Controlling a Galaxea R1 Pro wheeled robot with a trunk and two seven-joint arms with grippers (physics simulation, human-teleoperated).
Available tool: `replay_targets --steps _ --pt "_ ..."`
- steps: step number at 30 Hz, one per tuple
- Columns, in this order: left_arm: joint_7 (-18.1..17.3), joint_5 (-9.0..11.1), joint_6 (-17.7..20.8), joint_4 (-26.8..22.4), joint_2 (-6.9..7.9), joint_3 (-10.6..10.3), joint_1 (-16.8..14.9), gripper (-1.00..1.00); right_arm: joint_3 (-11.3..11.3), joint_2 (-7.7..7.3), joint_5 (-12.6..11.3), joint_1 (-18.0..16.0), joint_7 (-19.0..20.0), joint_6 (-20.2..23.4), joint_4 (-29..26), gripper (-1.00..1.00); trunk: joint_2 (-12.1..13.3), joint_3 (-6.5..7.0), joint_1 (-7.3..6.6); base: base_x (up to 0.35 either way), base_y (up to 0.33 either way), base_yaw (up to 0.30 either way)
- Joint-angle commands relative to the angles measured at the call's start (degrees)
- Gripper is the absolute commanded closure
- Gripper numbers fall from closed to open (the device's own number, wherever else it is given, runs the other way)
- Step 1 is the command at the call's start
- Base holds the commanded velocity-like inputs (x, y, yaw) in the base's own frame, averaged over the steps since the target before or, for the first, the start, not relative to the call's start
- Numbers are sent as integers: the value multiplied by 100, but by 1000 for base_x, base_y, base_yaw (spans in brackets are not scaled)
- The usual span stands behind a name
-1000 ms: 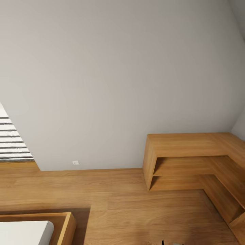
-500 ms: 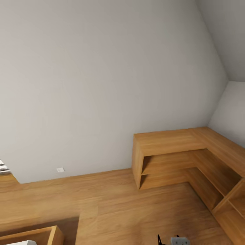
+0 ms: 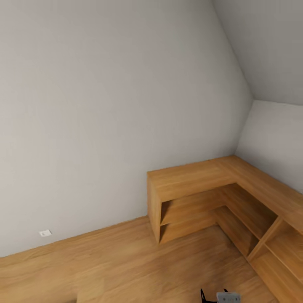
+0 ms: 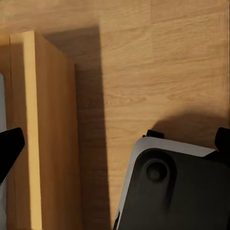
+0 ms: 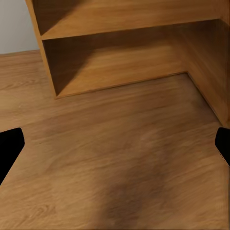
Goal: In the bedroom, organize the workspace by keeping the computer under the desk, ensuring the monitor is on the desk, placing the keyboard on the desk next to the monitor, placing the mouse on the desk next to the keyboard, moving the folder from the swivel chair onto the desk next to the mouse, stacking the notebook on top of the folder with the pen on top of the notebook, and positioning the swivel chair next to the desk.
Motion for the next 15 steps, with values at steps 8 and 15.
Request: replay_targets --steps 8,15 --pt "43 54 -35 -10 4 -49 4 -100 52 8 -12 -4 -34 -4 -2 -100 -10 7 7 167 0 -300" --pt "43 54 -49 -10 4 -48 3 -100 52 8 -5 -4 -34 -4 -2 -100 -10 23 7 24 0 -293"
